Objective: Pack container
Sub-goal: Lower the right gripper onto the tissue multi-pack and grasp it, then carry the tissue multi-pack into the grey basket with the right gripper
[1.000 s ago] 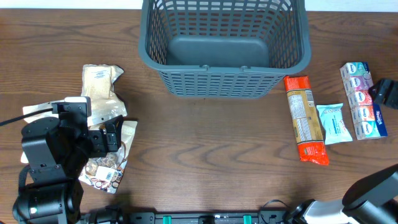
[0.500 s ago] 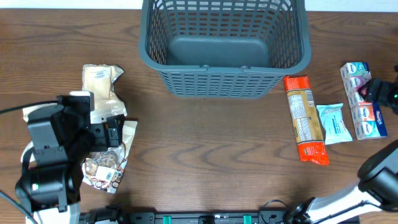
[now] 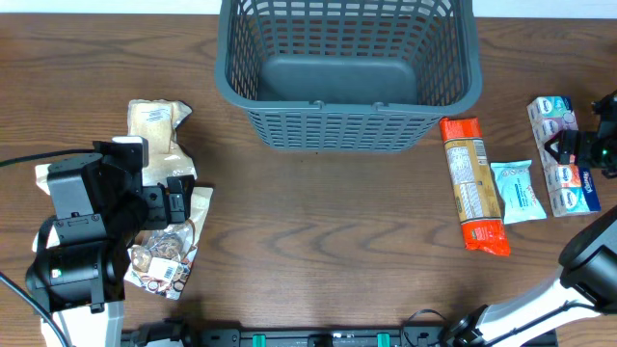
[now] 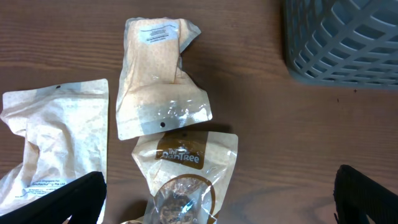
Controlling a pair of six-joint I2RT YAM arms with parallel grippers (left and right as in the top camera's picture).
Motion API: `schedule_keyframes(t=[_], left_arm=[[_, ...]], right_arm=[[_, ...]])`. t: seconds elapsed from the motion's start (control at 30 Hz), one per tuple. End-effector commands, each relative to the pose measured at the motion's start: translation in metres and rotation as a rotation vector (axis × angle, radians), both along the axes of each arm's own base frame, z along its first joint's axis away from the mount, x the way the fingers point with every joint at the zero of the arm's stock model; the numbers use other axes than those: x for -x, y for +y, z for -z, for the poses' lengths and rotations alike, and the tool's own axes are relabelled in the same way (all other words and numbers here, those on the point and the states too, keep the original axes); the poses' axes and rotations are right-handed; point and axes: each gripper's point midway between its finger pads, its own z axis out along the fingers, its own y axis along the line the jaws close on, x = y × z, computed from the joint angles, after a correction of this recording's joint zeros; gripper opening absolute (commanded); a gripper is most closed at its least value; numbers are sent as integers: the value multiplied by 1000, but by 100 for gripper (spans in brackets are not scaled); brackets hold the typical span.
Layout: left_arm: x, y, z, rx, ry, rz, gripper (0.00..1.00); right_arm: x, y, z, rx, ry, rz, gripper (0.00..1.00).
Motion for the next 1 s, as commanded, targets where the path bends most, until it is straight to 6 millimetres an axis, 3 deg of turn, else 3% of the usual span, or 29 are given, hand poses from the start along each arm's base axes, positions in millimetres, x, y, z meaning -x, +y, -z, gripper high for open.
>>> schedule_keyframes(t=[0.0, 0.2, 0.47, 0.53, 0.6, 0.7, 0.77, 0.8, 0.87, 0.97], left_arm=[[-1, 3, -2, -3, -6, -19, 99], [-1, 3, -2, -3, -6, -20, 99], [-1, 3, -2, 4, -6, -28, 99], [-1, 3, -2, 7, -6, -30, 99], [-1, 3, -2, 7, -6, -30, 99], [-1, 3, -2, 7, -6, -30, 99], [-1, 3, -2, 7, -6, -30, 99], [-1, 3, -2, 7, -6, -30, 99], [-1, 3, -2, 7, -6, -30, 99], [-1, 3, -2, 7, -6, -30, 99]], right_arm=[[-1, 8, 21, -36, 25, -42, 99], [2, 11, 46, -77, 64, -43, 99], [5, 14, 73, -120, 104, -26, 86], [6, 14, 77, -131, 109, -18, 78], [5, 13, 77, -132, 105, -9, 61], [2, 11, 76, -129, 91, 10, 24], [1, 10, 76, -139, 88, 32, 6], [1, 10, 75, -146, 86, 50, 1], [-2, 9, 69, -157, 73, 75, 1], [-15, 11, 42, -172, -3, 72, 1]])
